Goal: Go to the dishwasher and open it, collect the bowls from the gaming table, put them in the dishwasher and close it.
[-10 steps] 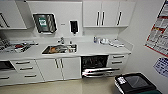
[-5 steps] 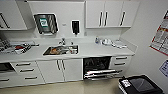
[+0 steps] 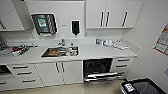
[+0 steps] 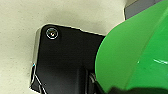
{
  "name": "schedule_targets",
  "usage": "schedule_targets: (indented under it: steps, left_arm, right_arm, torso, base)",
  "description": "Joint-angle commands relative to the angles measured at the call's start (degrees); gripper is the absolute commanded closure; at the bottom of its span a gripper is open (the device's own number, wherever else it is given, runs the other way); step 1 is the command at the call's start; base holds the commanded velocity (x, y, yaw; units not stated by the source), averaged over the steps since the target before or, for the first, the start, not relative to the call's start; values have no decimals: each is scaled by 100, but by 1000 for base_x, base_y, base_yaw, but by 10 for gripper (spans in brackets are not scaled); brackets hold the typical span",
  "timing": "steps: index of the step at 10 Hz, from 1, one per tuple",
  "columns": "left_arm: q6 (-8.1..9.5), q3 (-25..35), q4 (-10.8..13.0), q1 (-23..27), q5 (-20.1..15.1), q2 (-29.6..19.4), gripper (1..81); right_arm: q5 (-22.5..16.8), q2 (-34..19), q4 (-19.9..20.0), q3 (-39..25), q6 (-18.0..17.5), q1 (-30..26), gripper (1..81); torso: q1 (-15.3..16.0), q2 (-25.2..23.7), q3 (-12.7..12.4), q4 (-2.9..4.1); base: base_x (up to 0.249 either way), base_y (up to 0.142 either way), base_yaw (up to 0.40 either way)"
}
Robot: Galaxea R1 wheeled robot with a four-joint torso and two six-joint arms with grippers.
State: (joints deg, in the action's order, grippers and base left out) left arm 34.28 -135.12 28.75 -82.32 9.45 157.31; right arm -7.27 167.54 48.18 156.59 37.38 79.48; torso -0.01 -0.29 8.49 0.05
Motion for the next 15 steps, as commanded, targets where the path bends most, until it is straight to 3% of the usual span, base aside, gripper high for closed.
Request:
schedule_targets:
  steps: [1,15]
  left_arm:
    - [-27,47,70,229,-154,-103,811]
    - [-27,38,70,229,-154,-111,811]
  right_arm:
    - [-451,-69,16,11,-2,-270,811]
    - [-442,-60,7,11,7,-270,811]
  torso:
    - [1,0,0,0]
    - [1,-2,0,0]
  base:
    - [142,0,0]
    - [137,0,0]
